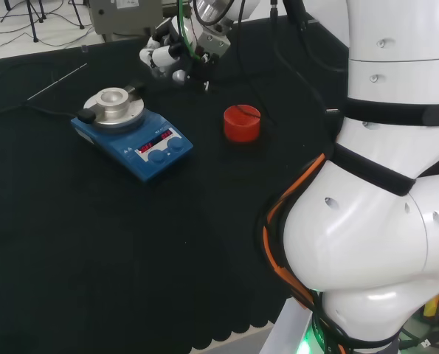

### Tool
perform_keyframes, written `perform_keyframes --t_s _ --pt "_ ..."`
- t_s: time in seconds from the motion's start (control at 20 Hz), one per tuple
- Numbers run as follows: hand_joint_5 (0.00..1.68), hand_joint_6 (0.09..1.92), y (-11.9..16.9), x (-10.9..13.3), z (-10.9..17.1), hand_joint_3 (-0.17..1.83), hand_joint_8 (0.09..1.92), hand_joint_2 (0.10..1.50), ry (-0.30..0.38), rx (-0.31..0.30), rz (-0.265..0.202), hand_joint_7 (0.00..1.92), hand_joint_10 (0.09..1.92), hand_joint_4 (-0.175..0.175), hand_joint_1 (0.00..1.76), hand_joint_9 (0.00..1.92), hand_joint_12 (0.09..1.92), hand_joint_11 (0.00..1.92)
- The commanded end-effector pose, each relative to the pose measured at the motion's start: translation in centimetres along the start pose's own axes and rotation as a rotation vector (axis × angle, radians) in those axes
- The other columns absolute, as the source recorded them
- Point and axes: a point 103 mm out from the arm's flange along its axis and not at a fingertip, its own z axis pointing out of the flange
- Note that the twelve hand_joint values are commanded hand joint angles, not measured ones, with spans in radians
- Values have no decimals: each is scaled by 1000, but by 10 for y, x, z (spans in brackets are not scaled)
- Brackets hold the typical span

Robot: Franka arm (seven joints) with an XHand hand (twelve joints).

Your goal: Place the round-bottom flask on the heater.

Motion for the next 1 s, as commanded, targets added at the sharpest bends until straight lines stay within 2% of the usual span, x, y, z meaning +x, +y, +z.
perform_keyframes --t_s 0.05,0.65,0.8,1.0 --pt "1253 741 3 14 11 731 548 625 62 17 -32 491 533 175 1124 680 1298 327" --pt "1269 700 6 38 31 707 539 631 77 46 -90 494 524 175 1127 682 1299 324" --pt "1270 698 6 39 34 705 539 631 95 59 -93 495 524 175 1127 682 1298 323" --pt "1272 693 8 45 46 702 538 632 86 69 -105 497 523 175 1127 682 1298 322"
